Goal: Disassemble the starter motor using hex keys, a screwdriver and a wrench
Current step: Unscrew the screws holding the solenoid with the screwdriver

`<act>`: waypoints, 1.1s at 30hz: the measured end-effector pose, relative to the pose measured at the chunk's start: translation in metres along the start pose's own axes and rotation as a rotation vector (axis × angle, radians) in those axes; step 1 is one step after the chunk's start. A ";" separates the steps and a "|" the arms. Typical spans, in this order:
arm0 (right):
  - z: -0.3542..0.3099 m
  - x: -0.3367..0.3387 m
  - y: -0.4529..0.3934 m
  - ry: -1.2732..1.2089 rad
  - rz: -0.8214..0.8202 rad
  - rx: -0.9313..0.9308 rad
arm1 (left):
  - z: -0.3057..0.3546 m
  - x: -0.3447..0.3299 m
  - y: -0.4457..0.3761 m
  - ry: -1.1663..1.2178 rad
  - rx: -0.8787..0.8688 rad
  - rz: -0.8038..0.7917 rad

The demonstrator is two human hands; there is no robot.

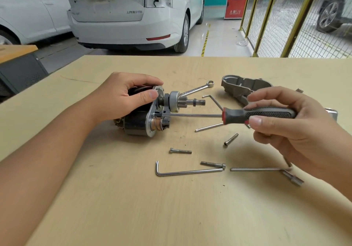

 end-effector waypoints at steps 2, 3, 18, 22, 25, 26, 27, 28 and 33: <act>-0.001 -0.004 0.001 0.052 -0.002 -0.045 | 0.001 0.000 0.000 0.006 0.002 -0.004; -0.002 -0.004 0.001 0.090 0.011 -0.072 | 0.001 0.000 0.000 0.009 0.003 -0.006; -0.006 -0.002 0.000 0.036 0.033 -0.118 | 0.003 0.000 0.001 0.015 0.022 -0.021; -0.006 0.001 0.000 -0.038 0.013 -0.058 | 0.003 0.000 0.002 0.019 0.034 -0.024; -0.005 -0.004 0.001 -0.026 -0.017 -0.086 | 0.005 0.000 0.002 0.009 0.046 -0.034; -0.006 -0.005 0.001 0.002 -0.014 -0.106 | 0.006 -0.001 0.002 0.005 0.049 -0.037; -0.006 -0.004 0.001 0.036 -0.002 -0.117 | 0.008 -0.001 0.003 0.003 0.049 -0.040; -0.006 -0.003 0.000 0.054 0.008 -0.118 | 0.009 -0.001 0.003 0.004 0.046 -0.043; -0.006 0.001 0.001 0.050 -0.022 -0.007 | 0.025 -0.005 0.005 -0.074 -0.068 -0.059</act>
Point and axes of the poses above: each hand's wrist, its own y-axis away from the middle knuckle, its own x-axis out of the back of the hand, z = x × y, the point moved 2 cm from there along -y, towards the middle knuckle, and after that the axes turned 9 degrees about y, right-handed, at the moved point
